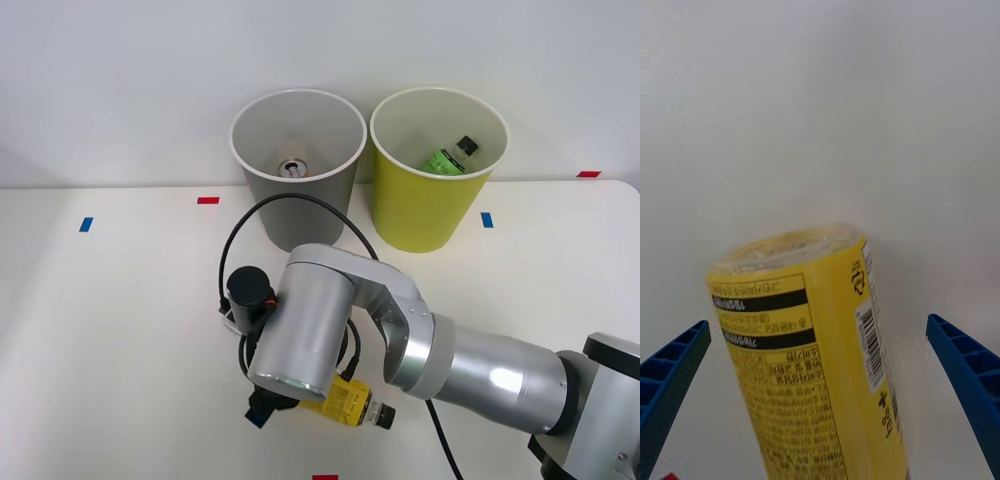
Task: Put cans in the gray bin, plastic bottles in the light green bin
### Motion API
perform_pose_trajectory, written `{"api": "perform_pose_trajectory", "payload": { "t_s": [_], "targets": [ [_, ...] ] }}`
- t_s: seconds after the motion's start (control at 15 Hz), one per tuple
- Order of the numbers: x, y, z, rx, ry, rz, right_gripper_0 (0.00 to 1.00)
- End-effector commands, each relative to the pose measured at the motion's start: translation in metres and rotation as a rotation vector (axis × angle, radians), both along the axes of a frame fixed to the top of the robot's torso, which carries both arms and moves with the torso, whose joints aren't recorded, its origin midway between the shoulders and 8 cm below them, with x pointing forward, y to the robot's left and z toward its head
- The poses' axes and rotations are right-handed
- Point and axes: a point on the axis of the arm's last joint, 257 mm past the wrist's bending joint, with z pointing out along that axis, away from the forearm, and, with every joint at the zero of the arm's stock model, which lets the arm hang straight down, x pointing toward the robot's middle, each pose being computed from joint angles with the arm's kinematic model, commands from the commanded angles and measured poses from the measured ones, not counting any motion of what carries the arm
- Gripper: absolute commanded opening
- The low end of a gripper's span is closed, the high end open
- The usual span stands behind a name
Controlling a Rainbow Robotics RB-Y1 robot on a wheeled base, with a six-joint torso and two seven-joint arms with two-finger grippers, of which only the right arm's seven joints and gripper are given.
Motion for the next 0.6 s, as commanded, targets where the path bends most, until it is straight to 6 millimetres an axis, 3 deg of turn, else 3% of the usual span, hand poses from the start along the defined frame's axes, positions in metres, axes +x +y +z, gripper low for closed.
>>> {"api": "perform_pose_trajectory", "payload": {
  "t_s": [0.07,0.6],
  "targets": [
    [-0.002,0.000,0.001,-0.003,0.002,0.008,1.00],
    [0.005,-0.013,-0.012,-0.055,-0.002,0.030,1.00]
  ]
}}
